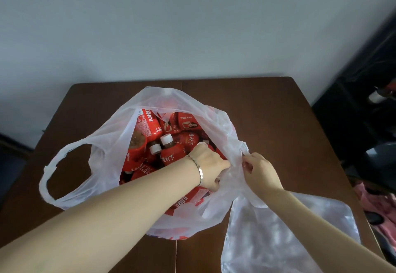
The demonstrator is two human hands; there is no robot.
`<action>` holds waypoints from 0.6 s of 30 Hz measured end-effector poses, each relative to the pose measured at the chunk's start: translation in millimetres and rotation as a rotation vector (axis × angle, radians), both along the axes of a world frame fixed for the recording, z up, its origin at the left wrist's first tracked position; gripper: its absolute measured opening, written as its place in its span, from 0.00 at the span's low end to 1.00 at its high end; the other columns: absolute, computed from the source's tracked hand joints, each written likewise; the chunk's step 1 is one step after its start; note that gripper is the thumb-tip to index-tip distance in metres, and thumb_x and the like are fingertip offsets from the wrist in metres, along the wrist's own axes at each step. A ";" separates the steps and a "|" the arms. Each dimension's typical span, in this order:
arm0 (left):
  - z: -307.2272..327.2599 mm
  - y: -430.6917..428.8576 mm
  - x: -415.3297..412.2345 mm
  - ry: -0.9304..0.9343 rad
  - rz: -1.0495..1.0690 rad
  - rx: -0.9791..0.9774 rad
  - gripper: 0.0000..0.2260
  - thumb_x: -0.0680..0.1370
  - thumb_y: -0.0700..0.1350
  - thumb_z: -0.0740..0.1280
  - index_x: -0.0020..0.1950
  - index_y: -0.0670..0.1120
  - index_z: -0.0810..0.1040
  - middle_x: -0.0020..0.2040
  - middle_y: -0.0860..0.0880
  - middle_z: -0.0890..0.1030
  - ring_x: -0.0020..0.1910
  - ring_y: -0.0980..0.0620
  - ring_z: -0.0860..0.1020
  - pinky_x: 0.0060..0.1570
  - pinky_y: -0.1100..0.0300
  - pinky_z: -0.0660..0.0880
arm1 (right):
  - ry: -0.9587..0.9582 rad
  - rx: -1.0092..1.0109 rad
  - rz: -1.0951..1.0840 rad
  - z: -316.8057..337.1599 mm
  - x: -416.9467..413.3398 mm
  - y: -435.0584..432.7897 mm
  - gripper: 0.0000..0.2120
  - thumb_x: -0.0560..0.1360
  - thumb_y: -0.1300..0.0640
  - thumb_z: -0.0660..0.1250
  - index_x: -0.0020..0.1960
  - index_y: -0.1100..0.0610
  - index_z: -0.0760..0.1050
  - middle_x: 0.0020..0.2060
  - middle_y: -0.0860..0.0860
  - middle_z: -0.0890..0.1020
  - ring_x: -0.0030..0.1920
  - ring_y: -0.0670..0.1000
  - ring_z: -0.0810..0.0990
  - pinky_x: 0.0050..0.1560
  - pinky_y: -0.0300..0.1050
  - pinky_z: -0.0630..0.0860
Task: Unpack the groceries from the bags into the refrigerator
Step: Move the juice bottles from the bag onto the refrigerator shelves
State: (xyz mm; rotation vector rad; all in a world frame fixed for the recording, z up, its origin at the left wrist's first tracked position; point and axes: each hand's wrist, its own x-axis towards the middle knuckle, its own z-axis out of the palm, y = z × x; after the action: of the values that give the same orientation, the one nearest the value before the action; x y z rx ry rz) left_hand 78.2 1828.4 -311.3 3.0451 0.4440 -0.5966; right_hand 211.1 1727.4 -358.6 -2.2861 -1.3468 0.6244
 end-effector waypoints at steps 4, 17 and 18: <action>-4.9 -7.8 9.0 0.069 0.065 0.070 0.12 0.76 0.55 0.63 0.57 0.51 0.73 0.48 0.51 0.80 0.48 0.47 0.77 0.60 0.48 0.67 | 0.223 0.011 -0.115 9.2 -4.4 -0.2 0.21 0.80 0.58 0.57 0.29 0.56 0.60 0.28 0.49 0.65 0.29 0.48 0.63 0.28 0.36 0.61; 36.8 -9.7 -46.8 -0.141 0.264 -0.017 0.17 0.76 0.60 0.60 0.58 0.50 0.69 0.52 0.53 0.78 0.49 0.49 0.78 0.41 0.58 0.68 | 0.223 0.042 -0.228 8.3 3.9 -5.9 0.21 0.75 0.56 0.67 0.27 0.60 0.65 0.26 0.51 0.63 0.28 0.49 0.61 0.28 0.38 0.58; 42.9 -10.9 -61.2 -0.181 0.305 -0.034 0.16 0.76 0.61 0.60 0.58 0.52 0.68 0.51 0.54 0.78 0.48 0.50 0.78 0.44 0.58 0.71 | 0.117 0.026 -0.262 10.2 1.9 -4.4 0.15 0.74 0.57 0.69 0.31 0.61 0.72 0.31 0.51 0.69 0.33 0.50 0.67 0.33 0.41 0.66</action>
State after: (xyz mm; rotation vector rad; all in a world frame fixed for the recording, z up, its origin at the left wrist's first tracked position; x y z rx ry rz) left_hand 17.0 1817.5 -268.4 2.8776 0.8569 -0.3076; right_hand 213.0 1723.0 -348.5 -2.3131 -0.9754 0.6361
